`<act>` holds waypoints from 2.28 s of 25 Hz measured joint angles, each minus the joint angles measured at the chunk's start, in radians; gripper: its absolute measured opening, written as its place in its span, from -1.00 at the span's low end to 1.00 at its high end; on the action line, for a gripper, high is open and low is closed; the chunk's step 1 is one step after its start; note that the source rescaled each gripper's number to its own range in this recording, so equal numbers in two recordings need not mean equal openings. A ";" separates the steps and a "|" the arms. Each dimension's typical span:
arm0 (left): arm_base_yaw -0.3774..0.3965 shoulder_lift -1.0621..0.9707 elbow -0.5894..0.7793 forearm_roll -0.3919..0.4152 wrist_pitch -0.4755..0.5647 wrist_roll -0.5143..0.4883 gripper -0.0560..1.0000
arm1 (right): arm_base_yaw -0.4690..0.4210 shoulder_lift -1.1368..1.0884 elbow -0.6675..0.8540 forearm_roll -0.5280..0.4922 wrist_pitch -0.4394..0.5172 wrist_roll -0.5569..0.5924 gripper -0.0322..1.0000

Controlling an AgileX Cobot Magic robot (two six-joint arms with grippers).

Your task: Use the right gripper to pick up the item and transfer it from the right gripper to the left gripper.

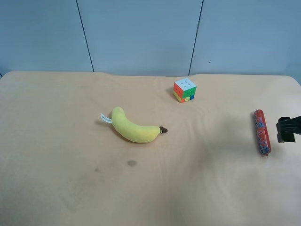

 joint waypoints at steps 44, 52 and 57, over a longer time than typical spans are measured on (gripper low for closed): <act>0.000 0.000 0.000 0.000 0.000 0.000 1.00 | 0.159 0.453 0.005 0.203 -0.617 0.036 0.66; 0.000 0.000 0.000 0.000 0.000 0.000 1.00 | 0.176 0.454 0.002 0.208 -0.596 0.035 0.08; 0.000 0.000 0.000 0.000 0.000 0.000 1.00 | 0.176 0.452 0.001 0.227 -0.567 0.035 -0.32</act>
